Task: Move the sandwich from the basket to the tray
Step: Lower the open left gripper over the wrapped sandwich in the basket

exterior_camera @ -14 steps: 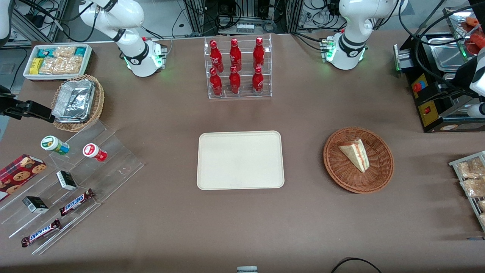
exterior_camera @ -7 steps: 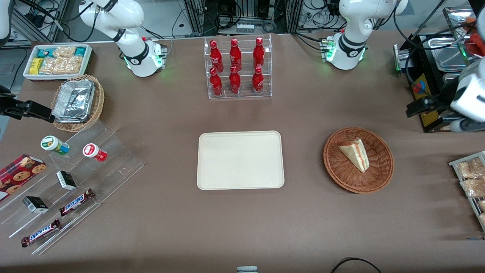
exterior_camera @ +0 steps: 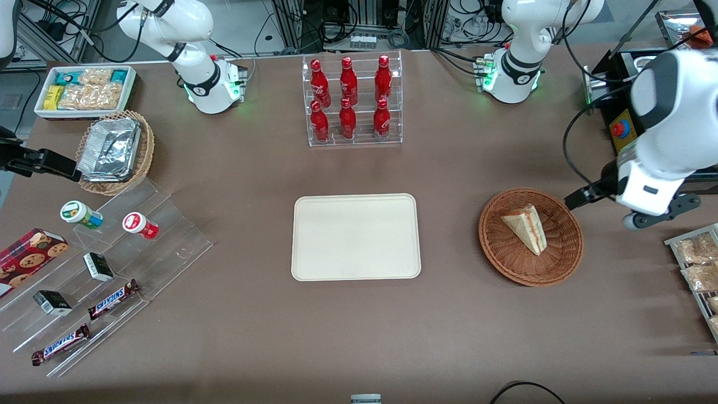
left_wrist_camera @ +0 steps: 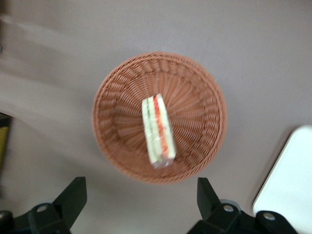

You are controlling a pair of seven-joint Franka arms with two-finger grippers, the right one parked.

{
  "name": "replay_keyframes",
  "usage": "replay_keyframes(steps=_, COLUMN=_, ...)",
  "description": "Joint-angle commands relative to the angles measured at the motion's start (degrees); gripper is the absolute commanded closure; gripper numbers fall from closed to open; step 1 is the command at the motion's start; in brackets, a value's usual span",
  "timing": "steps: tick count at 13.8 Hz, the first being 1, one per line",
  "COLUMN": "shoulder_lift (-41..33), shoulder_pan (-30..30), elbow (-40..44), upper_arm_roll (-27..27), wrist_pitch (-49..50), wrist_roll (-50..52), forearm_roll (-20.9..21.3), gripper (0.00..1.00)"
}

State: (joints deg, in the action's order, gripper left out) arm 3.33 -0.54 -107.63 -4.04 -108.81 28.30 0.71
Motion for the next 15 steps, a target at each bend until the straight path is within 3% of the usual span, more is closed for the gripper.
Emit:
replay_keyframes(steps=1, shoulder_lift=-0.3, shoulder_pan=-0.2, elbow=-5.5, upper_arm_roll=-1.6, wrist_pitch=-6.7, wrist_roll=5.8, forearm_roll=0.6, gripper=0.0)
replay_keyframes(steps=15, shoulder_lift=6.2, shoulder_pan=-0.6, elbow=-15.4, upper_arm_roll=-1.8, wrist_pitch=-19.0, wrist_roll=5.3, forearm_roll=0.6, gripper=0.0)
